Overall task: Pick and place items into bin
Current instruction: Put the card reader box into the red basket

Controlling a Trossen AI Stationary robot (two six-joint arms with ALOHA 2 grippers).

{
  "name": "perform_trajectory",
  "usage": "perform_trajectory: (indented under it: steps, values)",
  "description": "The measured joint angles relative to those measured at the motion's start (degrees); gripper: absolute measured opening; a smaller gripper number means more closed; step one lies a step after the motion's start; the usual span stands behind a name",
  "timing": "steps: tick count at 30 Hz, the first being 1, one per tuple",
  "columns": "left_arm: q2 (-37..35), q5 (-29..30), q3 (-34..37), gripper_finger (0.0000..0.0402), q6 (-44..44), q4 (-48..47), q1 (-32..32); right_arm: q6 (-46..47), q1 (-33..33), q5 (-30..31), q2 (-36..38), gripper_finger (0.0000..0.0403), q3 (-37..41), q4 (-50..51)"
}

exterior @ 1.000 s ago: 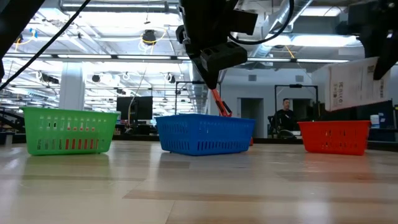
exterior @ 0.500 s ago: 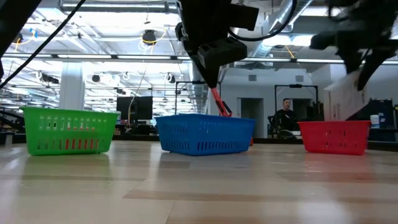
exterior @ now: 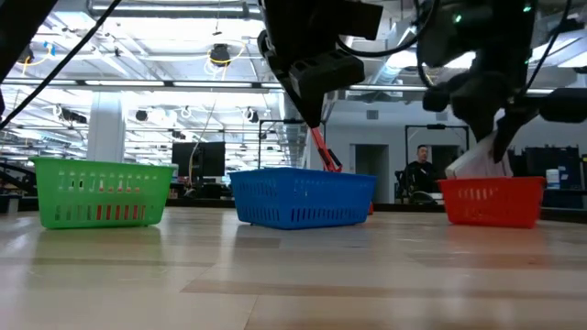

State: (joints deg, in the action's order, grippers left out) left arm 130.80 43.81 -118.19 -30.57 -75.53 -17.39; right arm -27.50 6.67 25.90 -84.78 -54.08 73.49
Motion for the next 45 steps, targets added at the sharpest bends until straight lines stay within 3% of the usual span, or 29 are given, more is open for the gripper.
perform_trajectory:
  steps: [5, 10, 21, 26, 35, 45]
  values:
    - [0.00, 0.04, -0.02, 0.0000, -0.11, 0.00, -0.05, 2.53, -2.63, 3.58, -2.06, 0.0061, 0.04, -1.64]
    - [0.00, -0.30, -0.02, 0.0000, -0.31, 0.00, -0.05, 3.05, -5.05, 3.24, -1.75, 0.0084, 0.04, -1.76]
    - [0.00, -1.96, -0.02, 0.0000, -0.66, 0.02, -0.09, 5.35, -6.27, 2.47, -1.70, 0.0190, 0.04, -2.78]
    - [0.00, -2.73, -0.02, 0.0000, -0.66, 0.02, -0.09, 8.06, -4.94, 1.03, -1.70, 0.0220, 0.04, -0.65]
    - [0.00, -2.82, -0.02, 0.0000, -0.66, 0.02, -0.09, 10.51, -0.07, 1.02, -1.70, 0.0220, 0.04, -0.12]
    - [0.00, -2.94, -0.02, 0.0000, -0.63, 0.01, -0.09, 24.92, 9.30, -1.30, -1.68, 0.0201, -1.73, 8.20]
